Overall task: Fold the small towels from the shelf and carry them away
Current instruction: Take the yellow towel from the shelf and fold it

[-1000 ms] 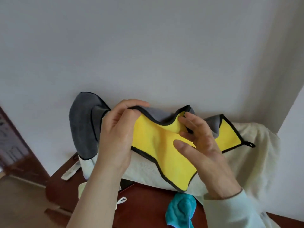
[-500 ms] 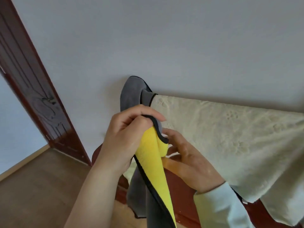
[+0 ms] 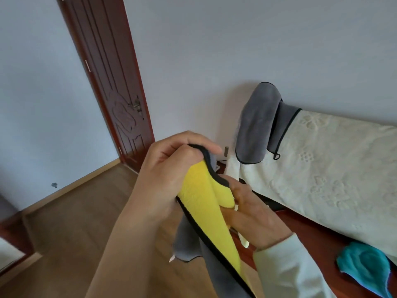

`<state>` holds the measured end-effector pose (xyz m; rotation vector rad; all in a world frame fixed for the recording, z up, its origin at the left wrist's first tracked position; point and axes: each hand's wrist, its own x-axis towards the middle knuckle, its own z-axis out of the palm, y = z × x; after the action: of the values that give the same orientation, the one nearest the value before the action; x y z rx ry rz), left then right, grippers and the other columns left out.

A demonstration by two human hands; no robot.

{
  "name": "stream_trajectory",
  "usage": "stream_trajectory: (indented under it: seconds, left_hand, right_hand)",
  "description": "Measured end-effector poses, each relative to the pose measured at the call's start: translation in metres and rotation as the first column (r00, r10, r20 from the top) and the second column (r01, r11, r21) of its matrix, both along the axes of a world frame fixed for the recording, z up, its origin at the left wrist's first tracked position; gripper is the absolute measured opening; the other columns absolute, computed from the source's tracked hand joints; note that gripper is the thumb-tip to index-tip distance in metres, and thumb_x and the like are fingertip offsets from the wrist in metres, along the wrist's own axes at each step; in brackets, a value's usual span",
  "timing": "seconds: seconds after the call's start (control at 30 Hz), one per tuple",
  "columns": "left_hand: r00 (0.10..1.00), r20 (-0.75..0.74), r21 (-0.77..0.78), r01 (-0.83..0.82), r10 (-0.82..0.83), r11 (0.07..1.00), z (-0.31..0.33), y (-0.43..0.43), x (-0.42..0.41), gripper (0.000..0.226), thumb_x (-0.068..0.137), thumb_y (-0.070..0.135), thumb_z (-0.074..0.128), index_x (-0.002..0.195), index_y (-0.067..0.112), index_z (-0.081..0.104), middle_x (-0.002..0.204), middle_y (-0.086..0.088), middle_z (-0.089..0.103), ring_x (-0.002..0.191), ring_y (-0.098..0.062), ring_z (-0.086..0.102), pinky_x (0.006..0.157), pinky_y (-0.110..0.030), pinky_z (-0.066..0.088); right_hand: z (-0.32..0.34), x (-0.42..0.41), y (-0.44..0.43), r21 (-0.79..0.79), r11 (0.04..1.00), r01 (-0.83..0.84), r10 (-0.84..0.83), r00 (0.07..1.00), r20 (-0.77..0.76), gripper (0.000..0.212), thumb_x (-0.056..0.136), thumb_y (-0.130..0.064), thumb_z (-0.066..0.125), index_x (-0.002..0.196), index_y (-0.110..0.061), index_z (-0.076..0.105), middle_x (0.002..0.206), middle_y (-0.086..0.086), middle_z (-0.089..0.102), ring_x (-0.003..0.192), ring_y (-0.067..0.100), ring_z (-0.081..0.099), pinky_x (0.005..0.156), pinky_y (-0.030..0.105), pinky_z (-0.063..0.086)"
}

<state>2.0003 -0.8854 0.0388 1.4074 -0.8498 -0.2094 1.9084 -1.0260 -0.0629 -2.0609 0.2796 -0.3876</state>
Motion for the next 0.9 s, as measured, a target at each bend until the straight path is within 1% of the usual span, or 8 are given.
stream_trajectory:
  seconds: [0.1,0.2,0.33,0.43,0.57,0.67,0.8,0.9]
  left_hand:
    - [0.997,0.024,0.006,-0.073,0.073,0.997,-0.001,0.025,0.016,0.048,0.081,0.004,0.050,0.062,0.037,0.078,0.072,0.018,0.074,0.068,0.007,0.062,0.060,-0.008,0.045]
    - [0.986,0.056,0.013,-0.155,0.154,0.988,-0.005,0.040,0.029,0.055,0.089,-0.003,0.051,0.067,0.039,0.079,0.065,0.017,0.070,0.059,0.001,0.053,0.054,-0.007,0.037]
    - [0.977,0.123,0.035,-0.181,0.175,0.983,-0.012,0.048,0.039,0.038,0.093,0.006,0.059,0.082,0.035,0.081,0.059,-0.013,0.053,0.053,-0.011,0.036,0.047,-0.016,0.026]
    - [0.969,0.164,0.070,-0.200,0.186,0.977,-0.017,0.047,0.047,0.034,0.096,0.005,0.060,0.092,0.031,0.081,0.044,0.011,0.040,0.042,-0.008,0.029,0.042,-0.013,0.021]
    - [0.923,0.297,0.116,-0.290,0.246,0.950,-0.025,0.043,0.062,0.022,0.097,0.011,0.065,0.101,0.028,0.078,0.047,0.021,0.053,0.043,-0.003,0.044,0.045,-0.008,0.029]
    - [0.903,0.321,0.140,-0.345,0.287,0.928,-0.031,0.039,0.072,0.012,0.093,0.021,0.072,0.095,0.031,0.079,0.084,0.019,0.074,0.077,0.007,0.065,0.064,-0.003,0.041]
    - [0.897,0.343,0.157,-0.349,0.280,0.924,-0.037,0.028,0.075,0.005,0.091,0.026,0.074,0.092,0.029,0.078,0.091,0.009,0.073,0.085,0.005,0.063,0.067,-0.003,0.040]
    - [0.903,0.342,0.112,-0.314,0.260,0.943,-0.034,0.019,0.071,0.009,0.091,0.025,0.074,0.090,0.034,0.076,0.090,0.010,0.073,0.086,0.003,0.064,0.069,-0.005,0.041]
  right_hand:
    - [0.001,0.013,0.012,-0.001,0.999,0.034,-0.034,0.999,-0.001,0.017,0.091,-0.049,0.067,0.101,-0.053,0.053,0.106,-0.006,0.057,0.109,0.016,0.053,0.091,0.033,0.048]
    - [0.006,0.016,0.015,0.017,0.999,0.047,-0.046,0.998,-0.048,0.037,0.077,-0.067,0.065,0.102,-0.047,0.048,0.106,0.004,0.061,0.102,0.023,0.060,0.089,0.049,0.052]
    - [0.018,0.018,0.013,0.155,0.983,0.097,-0.103,0.994,0.028,0.014,0.073,-0.043,0.048,0.086,-0.047,0.046,0.082,-0.007,0.050,0.077,0.013,0.051,0.072,0.039,0.047]
    - [0.026,0.019,0.009,0.225,0.960,0.165,-0.190,0.977,0.095,0.018,0.074,-0.025,0.038,0.076,-0.042,0.045,0.067,-0.019,0.043,0.062,0.004,0.042,0.062,0.026,0.038]
    - [0.034,0.008,0.003,0.175,0.944,0.281,-0.310,0.935,0.174,0.012,0.085,-0.027,0.037,0.082,-0.036,0.043,0.066,-0.015,0.039,0.063,0.008,0.041,0.058,0.025,0.042]
    - [0.038,-0.005,-0.006,0.133,0.924,0.358,-0.380,0.893,0.239,0.010,0.088,-0.028,0.037,0.086,-0.032,0.046,0.069,-0.008,0.038,0.065,0.012,0.040,0.061,0.035,0.037]
    - [0.044,-0.018,-0.019,0.078,0.905,0.418,-0.422,0.865,0.272,0.013,0.087,-0.025,0.037,0.087,-0.026,0.051,0.073,-0.004,0.043,0.072,0.015,0.043,0.063,0.036,0.039]
    - [0.046,-0.027,-0.030,0.013,0.885,0.466,-0.447,0.842,0.302,0.020,0.086,-0.022,0.038,0.090,-0.029,0.056,0.085,-0.003,0.050,0.090,0.019,0.045,0.078,0.035,0.039]
